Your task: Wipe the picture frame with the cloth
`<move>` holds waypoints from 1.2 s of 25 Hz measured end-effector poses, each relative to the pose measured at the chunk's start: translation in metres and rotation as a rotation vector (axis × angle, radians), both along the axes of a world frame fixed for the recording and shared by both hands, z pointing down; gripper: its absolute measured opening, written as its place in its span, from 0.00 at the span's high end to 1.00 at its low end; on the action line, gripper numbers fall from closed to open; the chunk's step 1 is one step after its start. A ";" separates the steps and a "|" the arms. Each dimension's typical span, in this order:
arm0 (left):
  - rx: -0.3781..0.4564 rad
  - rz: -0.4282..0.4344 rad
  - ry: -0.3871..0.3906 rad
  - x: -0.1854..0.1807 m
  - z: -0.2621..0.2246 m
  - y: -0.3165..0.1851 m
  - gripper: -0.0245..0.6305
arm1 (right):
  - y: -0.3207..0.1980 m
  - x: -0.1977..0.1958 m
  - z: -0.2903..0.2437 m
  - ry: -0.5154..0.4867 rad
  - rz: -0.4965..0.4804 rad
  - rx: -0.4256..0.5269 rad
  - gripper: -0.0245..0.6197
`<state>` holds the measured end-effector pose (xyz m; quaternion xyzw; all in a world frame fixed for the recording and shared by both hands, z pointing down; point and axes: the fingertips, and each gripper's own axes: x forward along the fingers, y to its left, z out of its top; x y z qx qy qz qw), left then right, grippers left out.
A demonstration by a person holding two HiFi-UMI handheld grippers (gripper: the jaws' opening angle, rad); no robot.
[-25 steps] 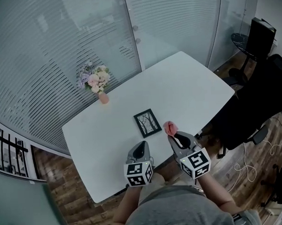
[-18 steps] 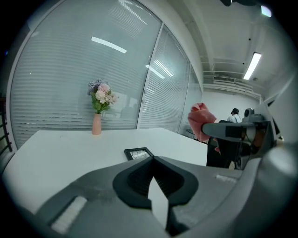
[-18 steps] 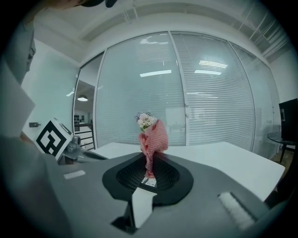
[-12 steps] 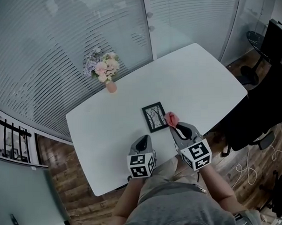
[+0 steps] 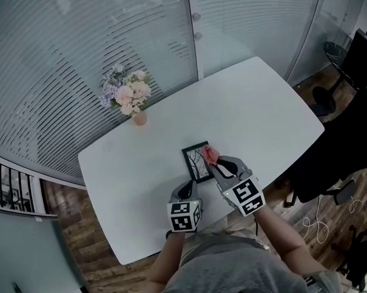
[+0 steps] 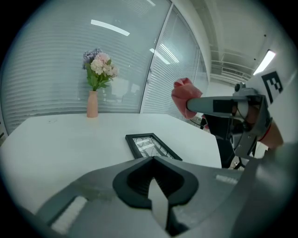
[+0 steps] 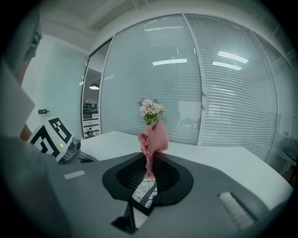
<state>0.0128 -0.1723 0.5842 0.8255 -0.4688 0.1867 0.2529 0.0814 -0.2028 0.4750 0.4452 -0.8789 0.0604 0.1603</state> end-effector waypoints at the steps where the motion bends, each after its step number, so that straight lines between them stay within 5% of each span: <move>1: -0.013 0.003 -0.005 0.001 0.004 -0.002 0.96 | -0.006 -0.002 0.004 0.009 -0.012 -0.006 0.90; 15: -0.114 0.010 -0.044 0.002 0.035 -0.012 0.96 | -0.063 -0.047 0.064 0.236 -0.220 -0.062 0.90; 30: -0.118 0.019 -0.042 0.002 0.035 -0.015 0.96 | -0.084 -0.064 0.134 0.433 -0.307 -0.211 0.90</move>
